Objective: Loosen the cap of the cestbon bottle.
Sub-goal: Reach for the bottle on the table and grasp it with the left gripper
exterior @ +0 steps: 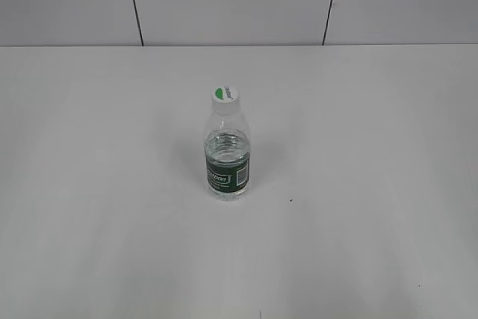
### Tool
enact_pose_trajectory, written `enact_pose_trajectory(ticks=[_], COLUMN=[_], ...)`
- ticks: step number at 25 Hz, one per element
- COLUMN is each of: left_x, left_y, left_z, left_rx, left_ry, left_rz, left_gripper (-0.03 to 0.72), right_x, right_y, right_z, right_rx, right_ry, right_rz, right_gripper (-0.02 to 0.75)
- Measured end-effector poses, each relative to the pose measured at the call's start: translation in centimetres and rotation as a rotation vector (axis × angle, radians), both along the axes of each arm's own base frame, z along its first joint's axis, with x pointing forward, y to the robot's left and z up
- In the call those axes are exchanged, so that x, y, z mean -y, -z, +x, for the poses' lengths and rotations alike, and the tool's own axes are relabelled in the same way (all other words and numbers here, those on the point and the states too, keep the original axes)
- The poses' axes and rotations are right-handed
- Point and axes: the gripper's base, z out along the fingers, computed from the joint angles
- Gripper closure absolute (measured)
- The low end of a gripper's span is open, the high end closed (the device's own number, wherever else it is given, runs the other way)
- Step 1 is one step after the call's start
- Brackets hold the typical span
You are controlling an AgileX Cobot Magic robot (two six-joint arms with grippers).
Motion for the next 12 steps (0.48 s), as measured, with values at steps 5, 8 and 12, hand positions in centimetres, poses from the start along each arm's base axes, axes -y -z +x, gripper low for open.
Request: enact_pose_trajectory(ticks=[5,8,12], left_x=[0.0,0.0,0.0], left_y=[0.0,0.0,0.0], left_z=[0.0,0.0,0.0], left_rx=[0.0,0.0,0.0], left_ry=[0.0,0.0,0.0], left_rz=[0.0,0.0,0.0], left_gripper=[0.442,0.442,0.442], right_x=[0.0,0.0,0.0], right_y=[0.0,0.0,0.0], right_z=[0.0,0.0,0.0], right_rx=[0.0,0.0,0.0], right_ry=[0.0,0.0,0.0], right_rz=[0.0,0.0,0.0], right_gripper=[0.305,0.305,0.305])
